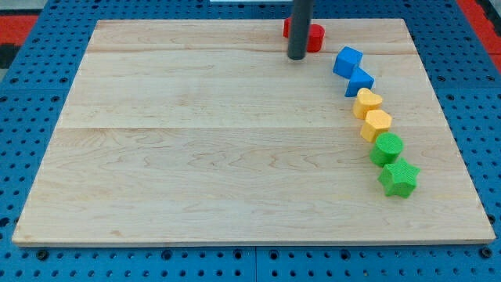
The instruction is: Slide the red circle closer to the blue cube
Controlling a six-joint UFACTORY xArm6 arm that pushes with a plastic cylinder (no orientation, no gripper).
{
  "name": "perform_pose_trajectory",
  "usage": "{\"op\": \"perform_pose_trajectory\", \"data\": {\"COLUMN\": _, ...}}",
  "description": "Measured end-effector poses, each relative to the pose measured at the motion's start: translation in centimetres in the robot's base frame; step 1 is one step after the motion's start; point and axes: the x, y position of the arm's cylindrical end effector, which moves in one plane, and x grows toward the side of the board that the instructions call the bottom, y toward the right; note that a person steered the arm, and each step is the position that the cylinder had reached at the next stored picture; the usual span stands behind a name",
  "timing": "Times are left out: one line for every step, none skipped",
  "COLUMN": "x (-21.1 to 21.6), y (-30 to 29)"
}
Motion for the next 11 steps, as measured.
{"op": "perform_pose_trajectory", "data": {"x": -1.5, "y": -1.8}}
{"op": "perform_pose_trajectory", "data": {"x": -4.1, "y": -0.3}}
{"op": "perform_pose_trajectory", "data": {"x": -4.8, "y": 2.0}}
{"op": "perform_pose_trajectory", "data": {"x": -4.9, "y": 3.3}}
{"op": "perform_pose_trajectory", "data": {"x": -4.9, "y": 4.8}}
{"op": "perform_pose_trajectory", "data": {"x": -4.9, "y": 5.8}}
{"op": "perform_pose_trajectory", "data": {"x": -4.7, "y": 6.5}}
{"op": "perform_pose_trajectory", "data": {"x": -5.5, "y": 7.0}}
{"op": "perform_pose_trajectory", "data": {"x": -5.7, "y": 8.9}}
{"op": "perform_pose_trajectory", "data": {"x": -6.4, "y": 9.6}}
{"op": "perform_pose_trajectory", "data": {"x": -8.5, "y": 9.6}}
